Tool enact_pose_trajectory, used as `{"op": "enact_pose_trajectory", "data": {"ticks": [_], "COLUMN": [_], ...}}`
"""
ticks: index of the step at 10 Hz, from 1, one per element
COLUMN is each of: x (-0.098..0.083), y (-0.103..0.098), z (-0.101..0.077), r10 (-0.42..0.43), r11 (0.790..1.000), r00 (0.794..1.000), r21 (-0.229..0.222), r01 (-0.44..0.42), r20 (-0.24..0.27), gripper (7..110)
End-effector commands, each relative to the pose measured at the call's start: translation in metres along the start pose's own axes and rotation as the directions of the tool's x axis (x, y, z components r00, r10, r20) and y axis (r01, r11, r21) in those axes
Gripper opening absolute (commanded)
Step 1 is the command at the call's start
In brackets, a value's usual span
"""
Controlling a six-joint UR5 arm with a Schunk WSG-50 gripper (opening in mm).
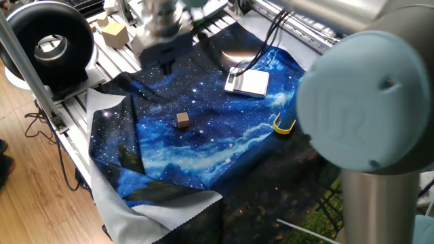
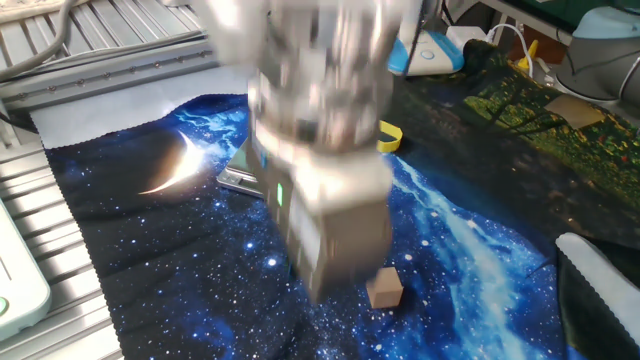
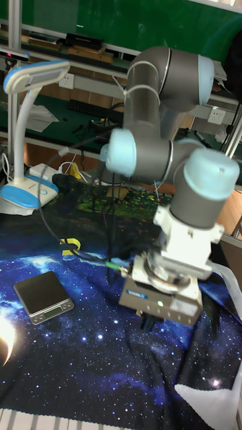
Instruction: Place the block on the scale
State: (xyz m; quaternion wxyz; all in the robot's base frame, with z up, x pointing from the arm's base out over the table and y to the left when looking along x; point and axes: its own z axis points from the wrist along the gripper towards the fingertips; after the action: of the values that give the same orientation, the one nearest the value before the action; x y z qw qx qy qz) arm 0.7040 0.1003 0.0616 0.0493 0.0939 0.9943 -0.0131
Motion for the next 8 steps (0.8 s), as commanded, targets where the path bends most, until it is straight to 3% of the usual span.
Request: {"op": "enact_pose_trajectory", "data": {"ticks": [1,4,8], "x": [0.01,0.042,0.05], "y": [0.032,0.046,0.008], "z": [0.039,0.046,0.051], "r10": [0.015,-0.005,-0.002], "r11": [0.999,0.998,1.0], "r00": [1.0,0.999,0.999], "r21": [-0.032,-0.065,0.007], "r01": [-0.015,0.002,0.003], "r20": [0.005,-0.05,-0.042], "gripper": [7,7,7]}}
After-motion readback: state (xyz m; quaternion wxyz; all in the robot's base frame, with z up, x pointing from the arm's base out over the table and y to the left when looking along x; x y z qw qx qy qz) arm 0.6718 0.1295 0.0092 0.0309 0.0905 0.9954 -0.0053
